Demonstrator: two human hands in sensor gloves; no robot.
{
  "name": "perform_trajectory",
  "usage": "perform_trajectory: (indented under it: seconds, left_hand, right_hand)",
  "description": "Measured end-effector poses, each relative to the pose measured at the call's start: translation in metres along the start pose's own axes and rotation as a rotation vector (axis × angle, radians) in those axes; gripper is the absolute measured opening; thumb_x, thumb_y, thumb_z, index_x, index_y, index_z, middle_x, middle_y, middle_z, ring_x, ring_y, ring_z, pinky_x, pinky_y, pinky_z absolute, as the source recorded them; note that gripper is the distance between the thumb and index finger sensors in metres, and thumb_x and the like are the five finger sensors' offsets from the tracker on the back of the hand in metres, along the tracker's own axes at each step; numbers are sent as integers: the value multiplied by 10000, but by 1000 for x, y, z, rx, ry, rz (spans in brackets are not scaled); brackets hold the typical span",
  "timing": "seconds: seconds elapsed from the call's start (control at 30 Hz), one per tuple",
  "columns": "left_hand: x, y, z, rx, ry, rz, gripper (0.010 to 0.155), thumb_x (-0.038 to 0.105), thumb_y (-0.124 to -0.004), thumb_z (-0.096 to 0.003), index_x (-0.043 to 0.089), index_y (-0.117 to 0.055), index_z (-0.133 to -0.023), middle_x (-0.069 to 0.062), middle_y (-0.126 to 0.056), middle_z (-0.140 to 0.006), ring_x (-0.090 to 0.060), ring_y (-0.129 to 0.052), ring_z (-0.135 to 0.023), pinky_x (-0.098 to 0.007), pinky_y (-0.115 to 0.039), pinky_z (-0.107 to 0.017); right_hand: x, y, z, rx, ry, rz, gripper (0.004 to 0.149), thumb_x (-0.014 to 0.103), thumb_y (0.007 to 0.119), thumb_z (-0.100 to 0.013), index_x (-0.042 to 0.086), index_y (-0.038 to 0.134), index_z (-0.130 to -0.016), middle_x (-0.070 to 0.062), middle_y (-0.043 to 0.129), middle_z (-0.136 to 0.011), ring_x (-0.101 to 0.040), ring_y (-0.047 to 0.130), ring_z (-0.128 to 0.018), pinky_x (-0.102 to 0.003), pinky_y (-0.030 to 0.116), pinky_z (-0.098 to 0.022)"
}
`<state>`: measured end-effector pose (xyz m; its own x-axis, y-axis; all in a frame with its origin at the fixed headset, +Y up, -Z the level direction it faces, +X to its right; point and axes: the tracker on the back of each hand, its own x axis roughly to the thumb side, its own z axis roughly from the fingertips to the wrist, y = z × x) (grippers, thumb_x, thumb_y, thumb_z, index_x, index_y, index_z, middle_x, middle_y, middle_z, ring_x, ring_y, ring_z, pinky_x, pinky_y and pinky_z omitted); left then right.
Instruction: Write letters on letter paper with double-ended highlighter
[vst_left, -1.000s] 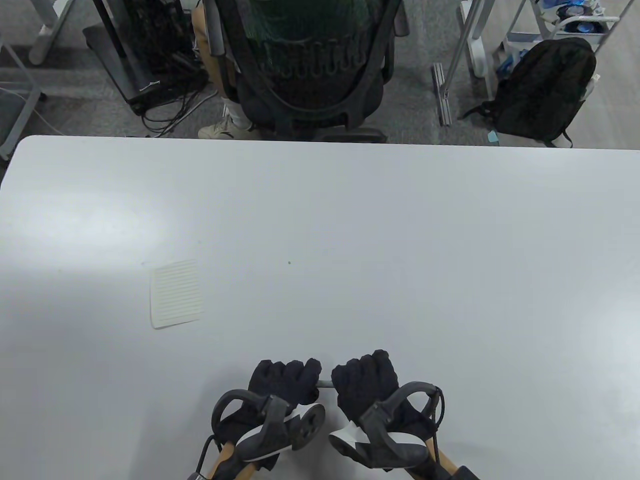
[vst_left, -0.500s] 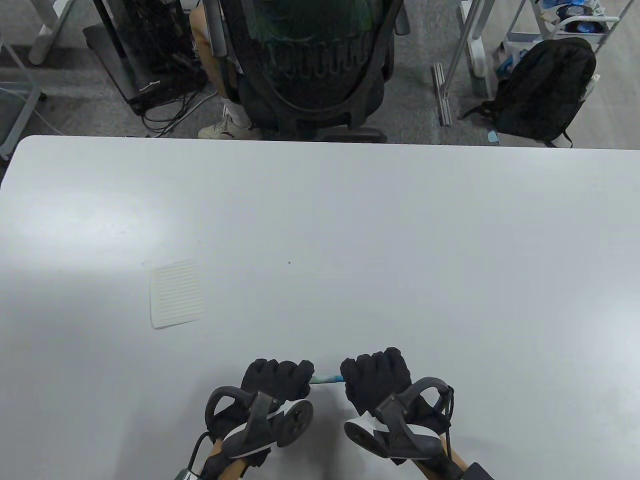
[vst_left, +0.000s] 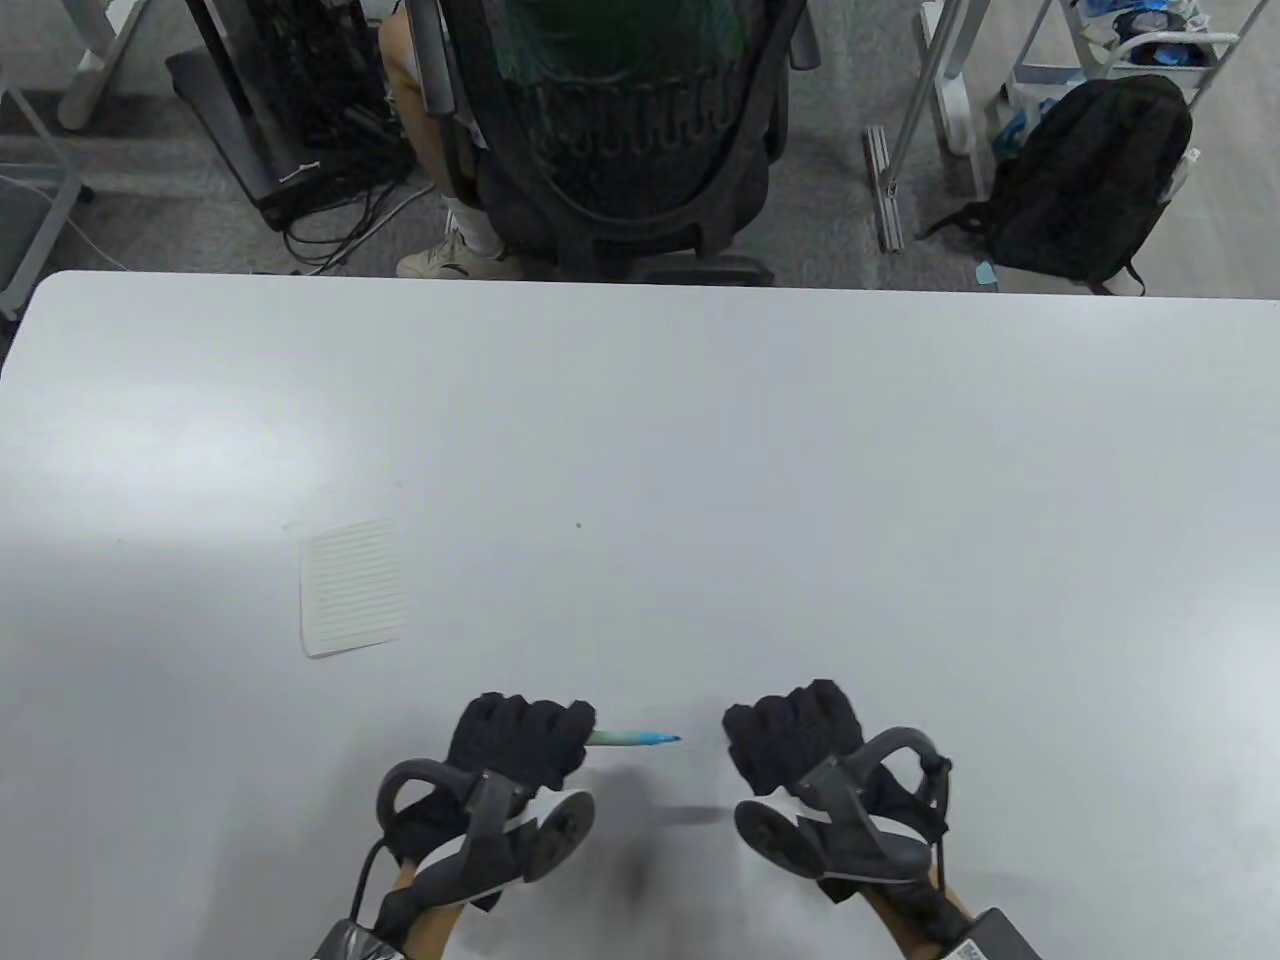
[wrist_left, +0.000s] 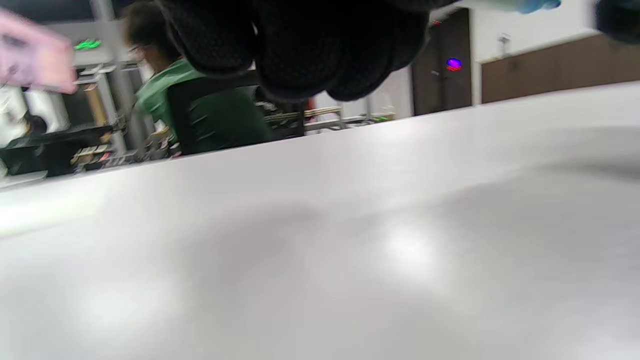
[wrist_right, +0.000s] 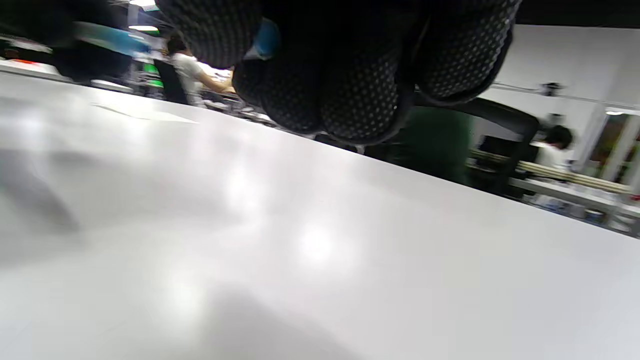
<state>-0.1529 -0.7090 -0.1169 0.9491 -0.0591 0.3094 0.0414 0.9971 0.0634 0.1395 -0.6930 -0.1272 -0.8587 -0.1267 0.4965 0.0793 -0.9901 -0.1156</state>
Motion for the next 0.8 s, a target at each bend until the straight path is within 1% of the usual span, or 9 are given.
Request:
perform_trajectory:
  seconds: [0.03,0.07,0.17,0.23,0.27,0.53,0.67,0.73,0.8]
  left_hand:
    - [-8,-1,-1,-45,41,139,521,391,-572,-527,320,-684,-1030,80,-855,-876,-126,-907,-731,-477,-752,-744]
    - [-7,0,-2,-36,43,144,522,388,-568,-534,313,-671,-1041,73,-845,-886,-133,-896,-742,-477,-752,-741]
    - [4,-1,-8,-39,23,86,530,376,-564,-544,318,-628,-1067,81,-825,-920,-121,-892,-767,-460,-762,-737]
    - [9,-4,-11,-68,11,76,534,362,-566,-550,307,-612,-1079,73,-813,-940,-127,-882,-789,-466,-753,-743]
    - [10,-5,-11,-62,9,61,536,357,-568,-553,306,-605,-1085,72,-807,-950,-129,-879,-800,-467,-751,-746]
    - [3,-12,-12,-115,25,56,546,322,-576,-576,274,-558,-1120,48,-773,-1008,-145,-863,-850,-471,-735,-761]
    - [2,-12,-13,-124,23,61,551,310,-581,-580,267,-547,-1128,45,-762,-1026,-151,-860,-869,-480,-730,-764]
    - [3,-13,-13,-127,22,64,551,312,-582,-580,274,-546,-1128,48,-762,-1030,-149,-854,-880,-479,-727,-768]
    - [4,-13,-14,-126,20,57,547,325,-592,-578,291,-557,-1122,65,-770,-1031,-139,-865,-884,-474,-726,-770]
  right_hand:
    - [-8,3,0,12,40,-81,471,319,643,-544,83,786,-926,-167,883,-802,-373,907,-676,-653,691,-622]
    - [-11,4,-2,22,57,-97,470,317,651,-546,78,786,-927,-176,883,-806,-382,906,-678,-657,686,-621]
    - [-9,8,-8,31,56,-75,475,328,654,-547,80,774,-934,-180,879,-825,-385,906,-693,-651,689,-620]
    - [-6,12,-10,65,52,-36,481,342,665,-546,85,770,-940,-180,879,-834,-388,907,-702,-649,689,-621]
    - [-7,14,-10,72,57,-14,484,343,668,-547,87,769,-946,-182,877,-845,-394,904,-713,-651,687,-622]
    - [-23,29,-17,123,176,37,479,353,721,-536,121,792,-949,-181,889,-873,-408,909,-744,-647,691,-618]
    - [-30,37,-24,209,228,62,477,350,739,-534,138,794,-958,-182,886,-898,-413,904,-774,-650,692,-616]
    - [-31,38,-26,178,231,68,471,344,753,-528,141,806,-950,-174,896,-893,-406,911,-773,-649,698,-611]
    - [-31,39,-29,194,239,88,469,348,759,-524,146,812,-944,-166,900,-892,-403,915,-773,-646,702,-609]
